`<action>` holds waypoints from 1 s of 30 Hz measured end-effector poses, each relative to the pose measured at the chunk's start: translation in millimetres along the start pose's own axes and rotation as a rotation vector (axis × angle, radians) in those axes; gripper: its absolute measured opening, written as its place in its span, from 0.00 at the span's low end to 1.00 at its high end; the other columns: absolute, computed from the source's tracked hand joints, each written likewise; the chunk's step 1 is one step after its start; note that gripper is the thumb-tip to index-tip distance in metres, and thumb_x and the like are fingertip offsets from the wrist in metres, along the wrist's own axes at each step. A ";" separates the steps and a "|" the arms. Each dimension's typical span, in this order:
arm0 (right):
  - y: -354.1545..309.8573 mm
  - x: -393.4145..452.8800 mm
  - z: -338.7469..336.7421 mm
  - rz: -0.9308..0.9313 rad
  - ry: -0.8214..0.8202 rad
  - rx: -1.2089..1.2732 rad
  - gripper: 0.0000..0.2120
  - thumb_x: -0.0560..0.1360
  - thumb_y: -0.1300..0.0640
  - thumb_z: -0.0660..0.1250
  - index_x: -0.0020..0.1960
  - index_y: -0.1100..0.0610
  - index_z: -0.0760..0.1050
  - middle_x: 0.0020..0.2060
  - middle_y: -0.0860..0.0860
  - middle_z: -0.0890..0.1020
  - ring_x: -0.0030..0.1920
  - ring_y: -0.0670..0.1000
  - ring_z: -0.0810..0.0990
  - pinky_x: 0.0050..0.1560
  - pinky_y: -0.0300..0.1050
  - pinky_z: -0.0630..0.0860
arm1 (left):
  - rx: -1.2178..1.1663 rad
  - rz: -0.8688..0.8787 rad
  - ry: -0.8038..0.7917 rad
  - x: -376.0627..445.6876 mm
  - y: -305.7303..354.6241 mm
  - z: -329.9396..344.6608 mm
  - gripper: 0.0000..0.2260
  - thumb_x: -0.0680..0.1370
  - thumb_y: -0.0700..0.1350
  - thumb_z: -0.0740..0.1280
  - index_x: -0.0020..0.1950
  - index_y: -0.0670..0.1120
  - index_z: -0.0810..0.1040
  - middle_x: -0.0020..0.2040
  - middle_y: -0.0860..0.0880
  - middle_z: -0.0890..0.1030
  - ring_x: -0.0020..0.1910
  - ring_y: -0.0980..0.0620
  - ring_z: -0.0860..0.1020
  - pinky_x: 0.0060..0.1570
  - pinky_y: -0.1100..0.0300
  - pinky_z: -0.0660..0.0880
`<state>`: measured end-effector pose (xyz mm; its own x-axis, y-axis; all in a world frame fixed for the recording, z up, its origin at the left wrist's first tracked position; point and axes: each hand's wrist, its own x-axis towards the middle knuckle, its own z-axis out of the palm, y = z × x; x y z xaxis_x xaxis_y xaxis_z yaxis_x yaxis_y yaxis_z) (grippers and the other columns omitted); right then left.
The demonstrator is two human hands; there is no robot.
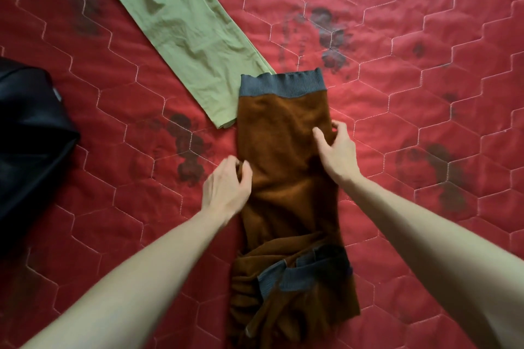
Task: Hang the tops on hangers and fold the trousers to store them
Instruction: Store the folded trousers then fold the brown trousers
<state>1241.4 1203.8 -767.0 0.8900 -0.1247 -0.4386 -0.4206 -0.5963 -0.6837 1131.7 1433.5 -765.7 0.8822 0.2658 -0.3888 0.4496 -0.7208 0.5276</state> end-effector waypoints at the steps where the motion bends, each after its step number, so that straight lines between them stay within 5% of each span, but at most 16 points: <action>1: -9.0 8.7 2.2 0.008 0.013 0.025 0.22 0.81 0.45 0.69 0.70 0.54 0.72 0.56 0.48 0.81 0.61 0.54 0.81 0.62 0.46 0.74 | -0.075 -0.032 0.029 13.3 9.9 -3.2 0.12 0.84 0.57 0.60 0.53 0.49 0.73 0.48 0.49 0.79 0.49 0.41 0.80 0.47 0.52 0.72; 5: -40.0 41.4 12.4 0.069 0.011 0.133 0.28 0.73 0.48 0.77 0.69 0.54 0.72 0.57 0.48 0.83 0.58 0.50 0.82 0.62 0.45 0.77 | -0.422 -0.252 -0.063 79.3 46.7 -15.7 0.21 0.78 0.55 0.72 0.65 0.44 0.76 0.61 0.47 0.82 0.58 0.49 0.79 0.59 0.58 0.74; 9: -65.0 72.3 12.7 0.265 -0.217 0.392 0.25 0.69 0.57 0.83 0.63 0.61 0.80 0.52 0.57 0.87 0.53 0.56 0.87 0.59 0.54 0.84 | -0.772 -0.326 -0.170 119.6 68.7 -29.7 0.07 0.76 0.39 0.76 0.52 0.46 0.82 0.45 0.48 0.86 0.41 0.53 0.85 0.36 0.65 0.80; 12: -73.8 89.8 5.7 0.159 -0.228 0.423 0.13 0.72 0.63 0.80 0.56 0.62 0.83 0.50 0.58 0.88 0.45 0.52 0.87 0.53 0.49 0.85 | -0.783 -0.294 -0.096 136.1 66.4 -42.7 0.14 0.76 0.32 0.73 0.59 0.44 0.80 0.44 0.48 0.84 0.36 0.57 0.84 0.36 0.65 0.79; 14: -77.3 96.2 4.7 0.087 -0.203 0.373 0.13 0.75 0.67 0.76 0.58 0.63 0.82 0.50 0.57 0.86 0.39 0.47 0.85 0.43 0.39 0.83 | -0.768 -0.332 -0.081 143.9 61.1 -48.1 0.20 0.76 0.32 0.73 0.67 0.41 0.77 0.50 0.42 0.84 0.44 0.49 0.84 0.44 0.58 0.82; 16: -81.1 99.5 6.4 0.107 -0.211 0.335 0.15 0.75 0.70 0.74 0.61 0.64 0.80 0.49 0.58 0.84 0.37 0.47 0.83 0.37 0.37 0.81 | -0.805 -0.363 -0.116 148.2 60.0 -50.1 0.20 0.76 0.29 0.71 0.66 0.40 0.77 0.47 0.42 0.83 0.40 0.49 0.84 0.38 0.60 0.82; 20: -92.2 99.1 3.8 0.154 -0.294 0.343 0.20 0.69 0.73 0.76 0.57 0.58 0.81 0.44 0.54 0.86 0.42 0.51 0.85 0.47 0.46 0.83 | -0.742 -0.306 -0.116 150.8 68.7 -56.8 0.17 0.72 0.27 0.70 0.55 0.45 0.80 0.43 0.46 0.81 0.41 0.47 0.80 0.37 0.59 0.80; 25: -88.8 63.8 -25.4 -0.262 -0.271 0.231 0.22 0.66 0.77 0.70 0.53 0.56 0.82 0.44 0.45 0.83 0.41 0.38 0.79 0.46 0.37 0.77 | -0.388 0.381 0.017 115.0 64.2 -77.3 0.13 0.67 0.31 0.66 0.47 0.46 0.77 0.41 0.51 0.77 0.40 0.53 0.75 0.41 0.60 0.71; 27: -75.8 39.0 -41.9 -0.542 -0.270 0.124 0.22 0.68 0.75 0.68 0.48 0.49 0.78 0.42 0.40 0.81 0.43 0.34 0.78 0.46 0.37 0.74 | -0.169 0.658 0.076 93.0 58.3 -79.9 0.11 0.68 0.33 0.67 0.50 0.40 0.76 0.45 0.45 0.77 0.45 0.46 0.76 0.45 0.54 0.73; 30: -44.1 8.1 -62.5 -0.994 -0.358 -0.310 0.14 0.71 0.65 0.66 0.53 0.53 0.78 0.49 0.54 0.79 0.50 0.53 0.80 0.49 0.47 0.76 | 0.136 1.010 0.017 64.4 49.2 -76.3 0.09 0.71 0.35 0.69 0.50 0.39 0.77 0.49 0.42 0.76 0.47 0.41 0.74 0.45 0.48 0.73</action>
<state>1278.2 1179.6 -703.9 0.6836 0.7283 0.0481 0.5622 -0.4833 -0.6711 1221.3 1464.0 -707.1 0.8431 -0.4984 0.2020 -0.5247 -0.6800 0.5122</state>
